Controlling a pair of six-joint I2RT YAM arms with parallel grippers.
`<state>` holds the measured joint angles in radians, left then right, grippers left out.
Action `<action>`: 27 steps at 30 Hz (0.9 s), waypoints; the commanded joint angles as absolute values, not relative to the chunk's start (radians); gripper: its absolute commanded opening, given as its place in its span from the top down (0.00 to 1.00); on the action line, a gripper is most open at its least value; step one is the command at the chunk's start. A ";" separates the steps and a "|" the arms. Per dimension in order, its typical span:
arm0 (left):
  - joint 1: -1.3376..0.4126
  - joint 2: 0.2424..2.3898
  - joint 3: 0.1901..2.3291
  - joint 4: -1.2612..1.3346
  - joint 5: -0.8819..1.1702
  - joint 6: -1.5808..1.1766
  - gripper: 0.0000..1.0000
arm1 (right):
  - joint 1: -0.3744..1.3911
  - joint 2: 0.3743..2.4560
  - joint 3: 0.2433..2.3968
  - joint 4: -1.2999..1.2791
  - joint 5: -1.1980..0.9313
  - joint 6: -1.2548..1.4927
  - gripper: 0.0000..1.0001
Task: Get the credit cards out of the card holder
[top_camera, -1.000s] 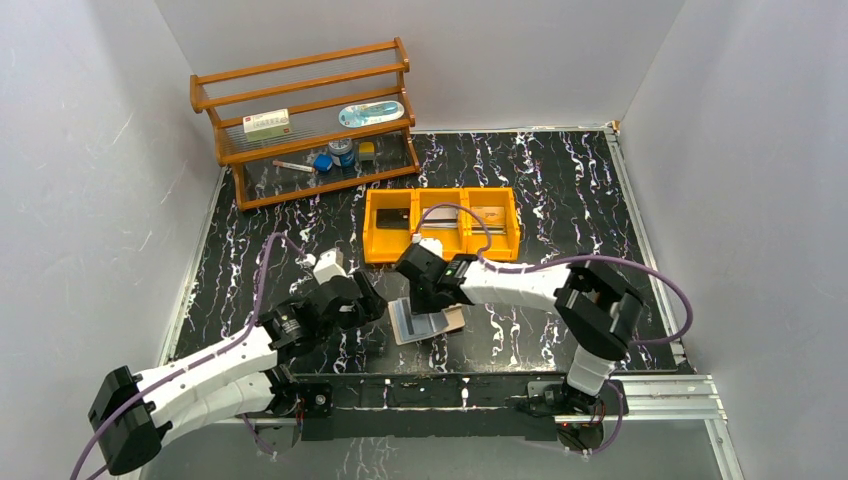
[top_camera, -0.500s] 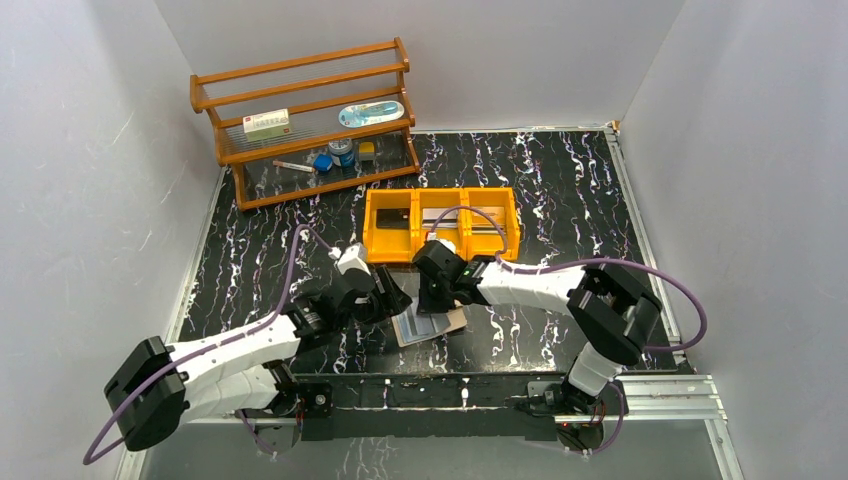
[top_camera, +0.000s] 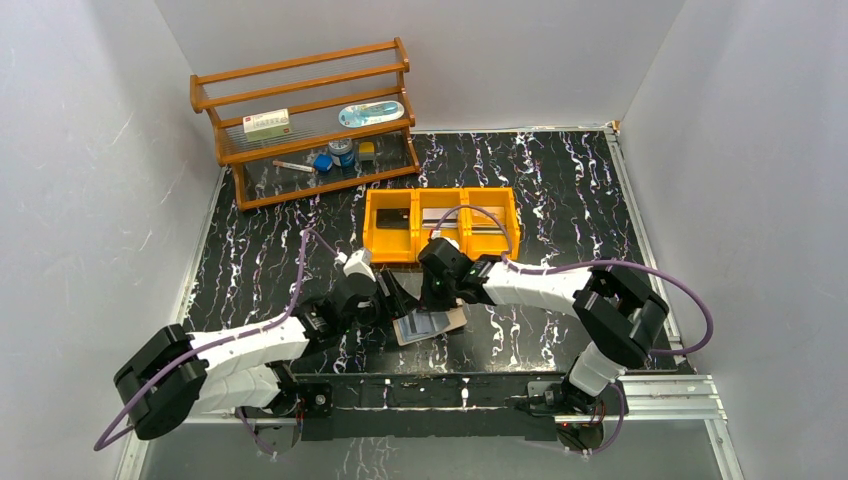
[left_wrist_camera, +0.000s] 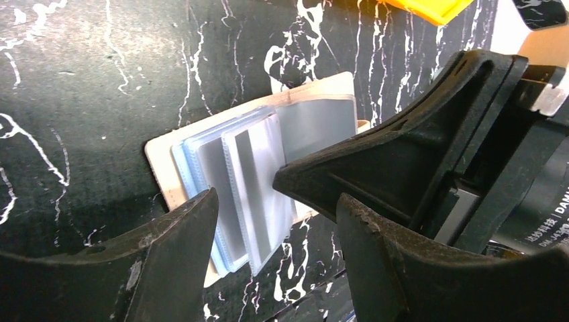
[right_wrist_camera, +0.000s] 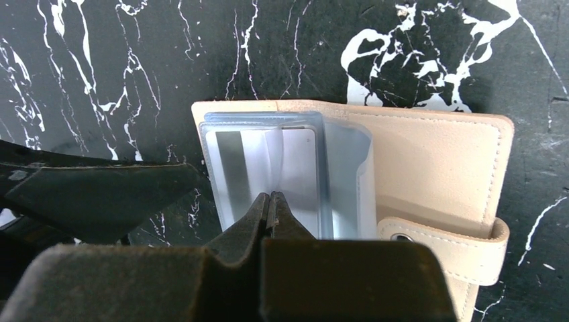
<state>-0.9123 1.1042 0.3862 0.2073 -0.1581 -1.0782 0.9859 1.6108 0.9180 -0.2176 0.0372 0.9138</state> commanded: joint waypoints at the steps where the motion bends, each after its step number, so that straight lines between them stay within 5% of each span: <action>1: -0.906 1.125 0.358 0.312 -0.133 -1.091 0.36 | 0.975 1.570 0.907 -0.177 0.021 0.922 1.00; 27: -0.896 1.252 0.302 0.596 -0.010 -1.112 0.44 | 0.958 1.549 0.878 -0.155 0.003 0.923 1.00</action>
